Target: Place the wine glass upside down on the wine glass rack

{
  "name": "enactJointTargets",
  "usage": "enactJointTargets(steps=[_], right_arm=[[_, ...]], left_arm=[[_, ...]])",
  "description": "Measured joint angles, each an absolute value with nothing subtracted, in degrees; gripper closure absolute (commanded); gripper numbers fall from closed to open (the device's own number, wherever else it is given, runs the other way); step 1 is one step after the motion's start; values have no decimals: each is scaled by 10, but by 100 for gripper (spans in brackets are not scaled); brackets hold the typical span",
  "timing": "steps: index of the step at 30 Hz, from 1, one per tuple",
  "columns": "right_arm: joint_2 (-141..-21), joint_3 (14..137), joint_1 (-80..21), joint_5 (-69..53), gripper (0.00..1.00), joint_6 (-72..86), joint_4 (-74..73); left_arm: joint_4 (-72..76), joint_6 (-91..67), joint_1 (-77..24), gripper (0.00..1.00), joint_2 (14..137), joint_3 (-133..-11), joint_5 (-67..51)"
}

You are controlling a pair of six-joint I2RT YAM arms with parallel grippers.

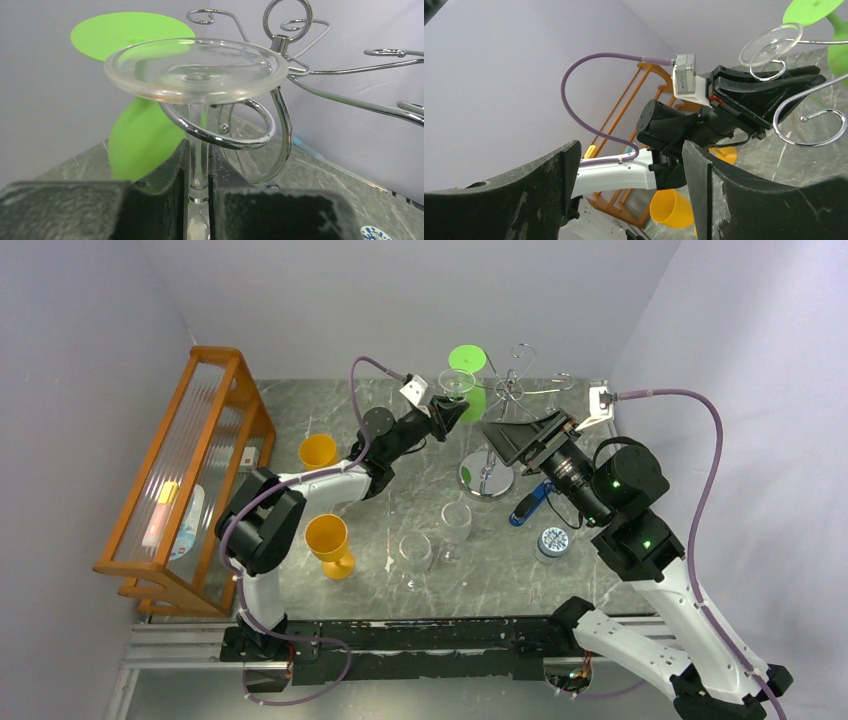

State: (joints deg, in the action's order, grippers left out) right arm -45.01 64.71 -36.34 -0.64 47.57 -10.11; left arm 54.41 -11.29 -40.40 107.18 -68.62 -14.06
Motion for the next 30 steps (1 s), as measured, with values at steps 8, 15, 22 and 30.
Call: enactJointTargets(steps=[8,15,22,30], right_arm=[[-448,644,-363,-6,22,475,-104],[-443,641,-363,3,21,475,-119],[-437,639,-363,9,22,475,-128],[-431,631,-363,21,22,475,-163]], left_arm=[[587,-105,-404,95,1060,-653,-132],[599,-85,-404,95,1049,-630,-153],[615,-70,-404,95,1048,-620,-183],[596,-67,-404,65,1041,-621,-208]])
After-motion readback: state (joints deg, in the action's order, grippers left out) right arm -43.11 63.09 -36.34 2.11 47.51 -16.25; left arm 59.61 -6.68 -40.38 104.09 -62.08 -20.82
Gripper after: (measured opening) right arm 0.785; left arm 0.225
